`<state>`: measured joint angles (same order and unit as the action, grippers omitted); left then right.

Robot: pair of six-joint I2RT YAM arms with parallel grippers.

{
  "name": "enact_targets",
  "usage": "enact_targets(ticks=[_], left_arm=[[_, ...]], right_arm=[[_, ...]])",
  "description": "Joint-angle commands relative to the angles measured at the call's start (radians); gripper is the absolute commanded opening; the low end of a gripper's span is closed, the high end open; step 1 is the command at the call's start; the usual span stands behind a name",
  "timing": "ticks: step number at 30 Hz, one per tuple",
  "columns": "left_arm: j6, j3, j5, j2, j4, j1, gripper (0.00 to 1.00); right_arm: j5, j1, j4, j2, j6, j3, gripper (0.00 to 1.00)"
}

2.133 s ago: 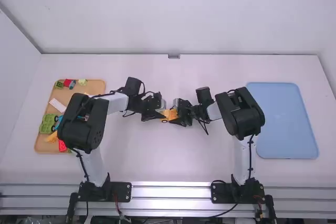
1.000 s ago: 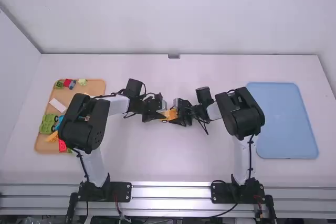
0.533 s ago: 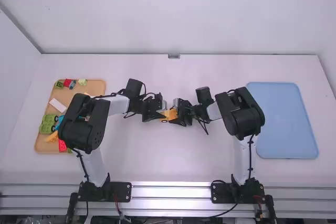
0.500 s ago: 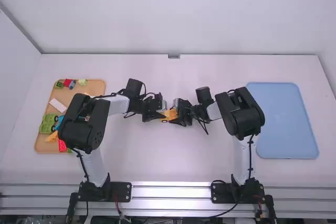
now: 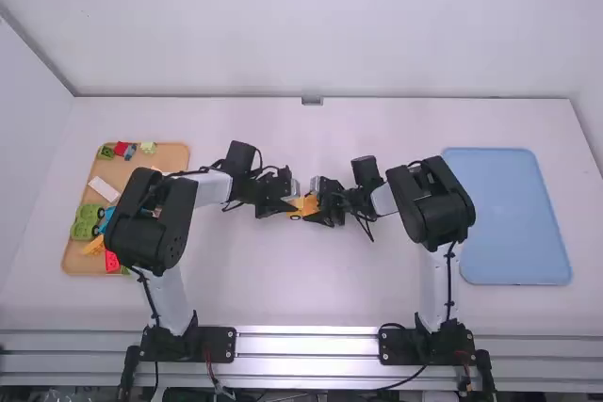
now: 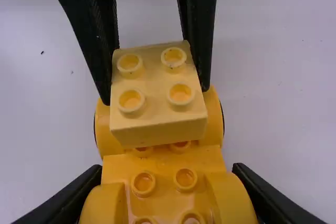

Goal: Assemble lego blocks to make yellow taxi

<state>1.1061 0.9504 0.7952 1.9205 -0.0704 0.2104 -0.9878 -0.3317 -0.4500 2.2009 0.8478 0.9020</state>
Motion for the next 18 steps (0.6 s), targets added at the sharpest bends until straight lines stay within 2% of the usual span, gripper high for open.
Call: enact_targets(ticks=[1, 2, 3, 7, 10, 12, 18], left_arm=[[-0.003, -0.009, 0.0, 0.008, -0.008, 0.012, 0.16], [-0.003, -0.009, 0.001, 0.008, -0.008, 0.012, 0.2], [-0.001, -0.009, 0.006, 0.008, -0.011, 0.012, 0.3], [-0.002, -0.009, 0.008, 0.008, -0.007, 0.012, 0.47], [-0.002, -0.009, 0.008, 0.008, -0.007, 0.012, 0.5], [-0.002, -0.009, 0.008, 0.008, -0.007, 0.012, 0.56], [0.044, -0.008, 0.077, 0.005, 0.011, 0.002, 0.61]], right_arm=[[0.021, -0.003, 0.013, 0.017, -0.014, 0.006, 0.61], [0.021, -0.003, 0.013, 0.017, -0.014, 0.006, 0.62], [0.021, -0.003, 0.013, 0.017, -0.014, 0.006, 0.62], [0.021, -0.003, 0.013, 0.017, -0.014, 0.006, 0.62], [0.021, -0.003, 0.013, 0.017, -0.014, 0.006, 0.62], [0.021, -0.003, 0.013, 0.017, -0.014, 0.006, 0.62], [0.024, -0.003, 0.013, 0.017, -0.014, 0.007, 0.62]])
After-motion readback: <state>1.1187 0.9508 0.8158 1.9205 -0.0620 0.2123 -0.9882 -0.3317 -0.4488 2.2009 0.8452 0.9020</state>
